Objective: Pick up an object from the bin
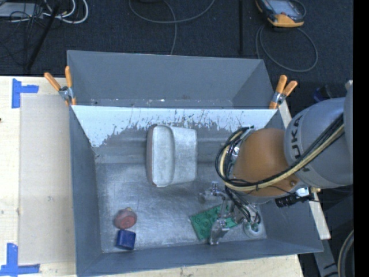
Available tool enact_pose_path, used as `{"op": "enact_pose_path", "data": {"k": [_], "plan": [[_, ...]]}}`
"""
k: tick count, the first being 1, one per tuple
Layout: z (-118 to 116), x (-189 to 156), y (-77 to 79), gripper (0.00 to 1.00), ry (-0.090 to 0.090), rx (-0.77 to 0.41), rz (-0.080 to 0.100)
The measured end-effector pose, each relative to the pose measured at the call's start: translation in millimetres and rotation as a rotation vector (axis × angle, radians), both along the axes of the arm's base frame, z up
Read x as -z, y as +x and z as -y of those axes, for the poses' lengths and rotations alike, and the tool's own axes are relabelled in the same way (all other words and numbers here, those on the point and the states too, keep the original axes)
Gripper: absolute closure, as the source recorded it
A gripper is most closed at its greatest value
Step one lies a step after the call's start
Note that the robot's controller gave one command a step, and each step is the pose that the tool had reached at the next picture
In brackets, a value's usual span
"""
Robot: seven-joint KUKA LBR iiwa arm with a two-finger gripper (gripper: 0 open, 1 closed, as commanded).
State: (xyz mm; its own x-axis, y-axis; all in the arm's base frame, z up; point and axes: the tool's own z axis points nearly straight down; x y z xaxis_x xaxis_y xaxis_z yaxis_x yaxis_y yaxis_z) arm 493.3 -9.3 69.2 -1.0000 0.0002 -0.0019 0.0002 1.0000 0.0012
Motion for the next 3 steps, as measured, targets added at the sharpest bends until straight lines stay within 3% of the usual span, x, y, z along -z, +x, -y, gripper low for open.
{"op": "enact_pose_path", "data": {"k": [1, 2, 3], "plan": [[-0.8, -3.0, -0.4, 1.00, 0.000, -0.001, -0.004], [-1.1, -154.4, -11.8, 1.00, -0.001, -0.017, 0.005], [-31.7, -151.5, 28.2, 1.00, -0.001, -0.246, 0.000]]}}
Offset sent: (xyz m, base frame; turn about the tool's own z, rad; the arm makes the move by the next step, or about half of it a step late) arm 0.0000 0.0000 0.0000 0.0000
